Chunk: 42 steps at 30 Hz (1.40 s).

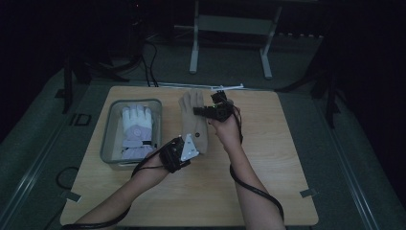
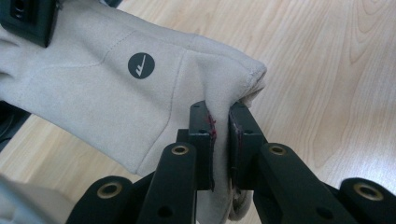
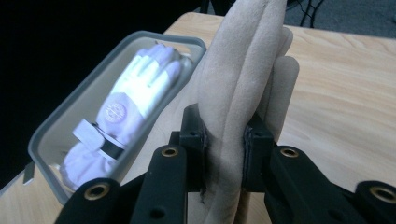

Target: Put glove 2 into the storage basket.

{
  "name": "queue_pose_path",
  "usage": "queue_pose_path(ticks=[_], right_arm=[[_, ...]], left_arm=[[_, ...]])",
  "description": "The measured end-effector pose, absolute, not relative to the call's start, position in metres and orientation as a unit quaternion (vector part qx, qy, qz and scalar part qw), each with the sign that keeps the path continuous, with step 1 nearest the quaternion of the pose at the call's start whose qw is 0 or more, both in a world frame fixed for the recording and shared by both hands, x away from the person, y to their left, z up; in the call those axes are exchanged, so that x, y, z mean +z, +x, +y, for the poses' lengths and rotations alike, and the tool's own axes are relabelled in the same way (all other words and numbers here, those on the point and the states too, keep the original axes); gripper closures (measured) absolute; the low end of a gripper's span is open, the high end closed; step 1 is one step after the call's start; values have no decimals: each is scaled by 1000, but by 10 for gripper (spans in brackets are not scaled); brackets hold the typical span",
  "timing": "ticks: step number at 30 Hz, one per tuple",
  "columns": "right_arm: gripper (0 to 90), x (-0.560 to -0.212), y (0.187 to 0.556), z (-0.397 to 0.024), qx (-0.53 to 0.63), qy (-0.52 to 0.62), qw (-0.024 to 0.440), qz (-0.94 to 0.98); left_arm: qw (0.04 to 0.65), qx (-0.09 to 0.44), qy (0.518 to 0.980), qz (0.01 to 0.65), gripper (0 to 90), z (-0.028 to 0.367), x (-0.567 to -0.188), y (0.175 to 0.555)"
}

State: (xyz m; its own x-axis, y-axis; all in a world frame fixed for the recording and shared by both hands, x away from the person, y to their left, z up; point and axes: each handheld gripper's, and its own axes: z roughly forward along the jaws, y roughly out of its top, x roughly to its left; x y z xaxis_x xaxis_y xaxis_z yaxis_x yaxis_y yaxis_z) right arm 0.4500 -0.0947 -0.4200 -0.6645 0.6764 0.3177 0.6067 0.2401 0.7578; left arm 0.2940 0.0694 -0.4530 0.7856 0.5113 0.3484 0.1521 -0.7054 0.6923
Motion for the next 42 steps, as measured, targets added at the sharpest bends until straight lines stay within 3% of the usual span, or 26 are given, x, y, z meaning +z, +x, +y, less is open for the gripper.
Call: queue_pose_path(ticks=[27,42], right_arm=[[751,-387,455,30,460,326,26,825],[751,-417,466,94,436,298,10,849]], left_arm=[[311,305,862,259,821,170,-436,281],[284,297,860,301,821,211,-453,279]])
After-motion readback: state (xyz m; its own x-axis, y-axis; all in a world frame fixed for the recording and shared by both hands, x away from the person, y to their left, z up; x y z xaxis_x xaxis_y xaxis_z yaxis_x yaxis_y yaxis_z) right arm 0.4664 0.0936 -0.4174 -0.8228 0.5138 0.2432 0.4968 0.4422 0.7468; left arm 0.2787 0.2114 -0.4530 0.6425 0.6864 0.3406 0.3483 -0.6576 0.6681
